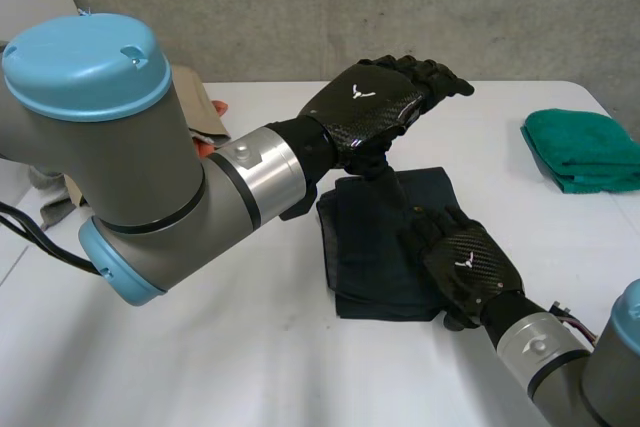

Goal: Fold the laundry.

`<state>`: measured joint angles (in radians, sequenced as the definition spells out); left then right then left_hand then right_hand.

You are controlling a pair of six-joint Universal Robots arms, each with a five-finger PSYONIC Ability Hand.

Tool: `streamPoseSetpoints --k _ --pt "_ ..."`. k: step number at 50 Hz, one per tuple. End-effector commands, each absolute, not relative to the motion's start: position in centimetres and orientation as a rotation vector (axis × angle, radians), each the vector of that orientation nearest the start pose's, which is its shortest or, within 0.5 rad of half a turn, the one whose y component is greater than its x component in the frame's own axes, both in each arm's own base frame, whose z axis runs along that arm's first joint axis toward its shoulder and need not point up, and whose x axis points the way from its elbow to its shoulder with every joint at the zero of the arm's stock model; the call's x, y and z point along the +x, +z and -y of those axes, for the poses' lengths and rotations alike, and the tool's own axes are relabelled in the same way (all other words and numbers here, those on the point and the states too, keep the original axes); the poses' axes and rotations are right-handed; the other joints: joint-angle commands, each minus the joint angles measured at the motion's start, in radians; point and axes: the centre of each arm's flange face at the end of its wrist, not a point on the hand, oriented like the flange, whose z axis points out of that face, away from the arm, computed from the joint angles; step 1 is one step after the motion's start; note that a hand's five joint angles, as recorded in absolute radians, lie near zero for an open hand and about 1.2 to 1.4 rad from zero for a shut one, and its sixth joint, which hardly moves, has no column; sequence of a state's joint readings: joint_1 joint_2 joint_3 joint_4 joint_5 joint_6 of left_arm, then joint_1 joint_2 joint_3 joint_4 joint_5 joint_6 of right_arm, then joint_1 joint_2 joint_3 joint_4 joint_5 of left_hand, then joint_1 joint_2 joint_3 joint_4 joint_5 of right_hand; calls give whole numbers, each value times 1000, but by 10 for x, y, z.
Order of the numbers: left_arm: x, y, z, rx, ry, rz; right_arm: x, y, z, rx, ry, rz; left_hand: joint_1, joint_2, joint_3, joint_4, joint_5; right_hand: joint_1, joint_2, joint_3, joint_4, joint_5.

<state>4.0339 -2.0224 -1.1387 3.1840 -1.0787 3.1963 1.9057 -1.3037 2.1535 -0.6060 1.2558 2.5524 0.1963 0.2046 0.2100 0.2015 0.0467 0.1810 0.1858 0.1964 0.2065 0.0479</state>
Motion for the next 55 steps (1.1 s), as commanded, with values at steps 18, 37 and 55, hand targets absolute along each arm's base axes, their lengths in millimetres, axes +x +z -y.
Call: streamPoseSetpoints --k 18,37,55 --pt "-391 278 208 -1019 1588 1470 254 106 250 -1362 -2046 -1910 38 29 24 33 13 89 84 73 63 47" --pt "-389 280 209 -1014 1596 1472 271 111 294 -1223 -2108 -1860 38 29 24 33 13 1215 1210 1200 1190 1174" --pt "-384 317 218 -964 1743 1351 210 252 455 -653 -2556 -1646 35 27 21 30 10 1215 1210 1200 1190 1174"
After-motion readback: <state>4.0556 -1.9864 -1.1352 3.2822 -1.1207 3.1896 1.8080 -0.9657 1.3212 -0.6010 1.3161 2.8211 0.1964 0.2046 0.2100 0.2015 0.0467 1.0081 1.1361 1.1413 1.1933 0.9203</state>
